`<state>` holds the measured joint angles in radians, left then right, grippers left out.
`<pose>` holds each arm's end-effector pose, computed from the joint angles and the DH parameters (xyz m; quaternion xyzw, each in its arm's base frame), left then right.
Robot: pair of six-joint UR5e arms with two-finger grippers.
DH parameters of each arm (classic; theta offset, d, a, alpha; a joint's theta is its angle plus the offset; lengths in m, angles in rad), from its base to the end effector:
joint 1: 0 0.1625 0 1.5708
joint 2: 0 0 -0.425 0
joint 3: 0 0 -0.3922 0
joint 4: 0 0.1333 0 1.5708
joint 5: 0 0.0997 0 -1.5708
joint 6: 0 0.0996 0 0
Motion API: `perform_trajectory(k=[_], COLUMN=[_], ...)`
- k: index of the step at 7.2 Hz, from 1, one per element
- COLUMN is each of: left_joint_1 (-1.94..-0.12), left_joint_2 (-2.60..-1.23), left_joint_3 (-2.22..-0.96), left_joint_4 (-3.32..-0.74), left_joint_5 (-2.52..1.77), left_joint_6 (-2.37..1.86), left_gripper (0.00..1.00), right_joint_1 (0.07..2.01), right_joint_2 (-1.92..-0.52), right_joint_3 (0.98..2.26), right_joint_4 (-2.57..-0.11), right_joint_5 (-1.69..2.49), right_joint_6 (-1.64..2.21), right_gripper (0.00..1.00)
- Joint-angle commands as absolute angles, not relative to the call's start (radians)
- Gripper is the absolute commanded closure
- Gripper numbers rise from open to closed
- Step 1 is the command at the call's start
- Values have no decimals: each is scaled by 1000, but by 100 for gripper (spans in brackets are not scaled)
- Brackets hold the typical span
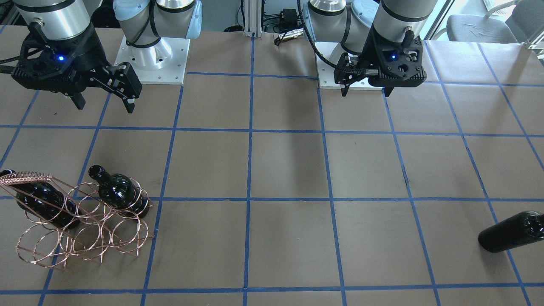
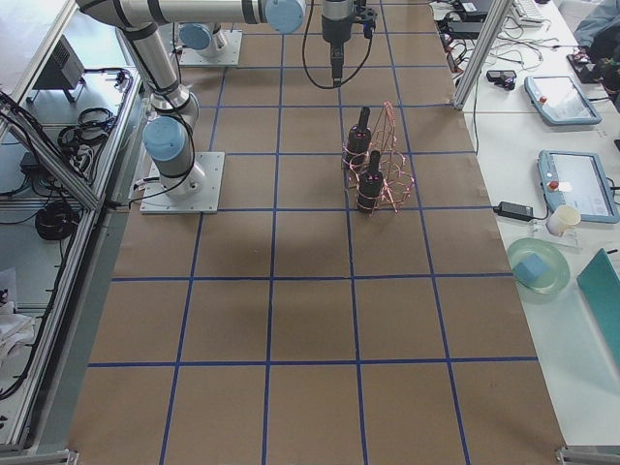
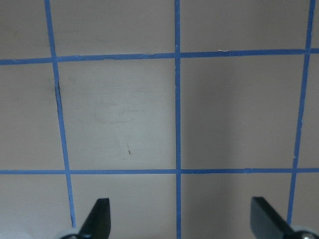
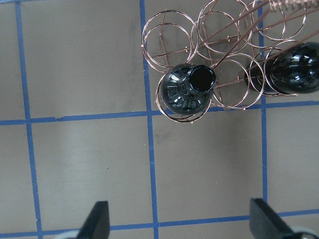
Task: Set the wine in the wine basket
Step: 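Move the left gripper toward the upright black wine bottle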
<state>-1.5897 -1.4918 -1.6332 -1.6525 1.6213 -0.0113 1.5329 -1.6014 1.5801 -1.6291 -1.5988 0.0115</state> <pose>-0.1368 -0.4491 0.4869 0.0046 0.9991 0.0322 0.0257 0.1120 -0.4910 0.5043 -0.0252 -0.9988 0.0396 0.0145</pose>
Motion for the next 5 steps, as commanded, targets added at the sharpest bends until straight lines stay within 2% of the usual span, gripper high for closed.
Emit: perform_trajectory(k=[1,5], left_joint_1=[-1589,-1589], left_joint_2=[-1491,-1488], left_joint_3=[-1637,-1635], left_joint_4=[-1652,-1647], left_joint_5=[1620,1617], left_joint_6=[-14,-32], left_gripper=[0,0], right_joint_1=[1535,1536], right_joint_2=[-1615,-1617], right_joint_3=[1583,1586], right_joint_4=[-1617,-1601], right_joint_5=[-1595,-1594], right_joint_6=[14,12], right_gripper=[1,1])
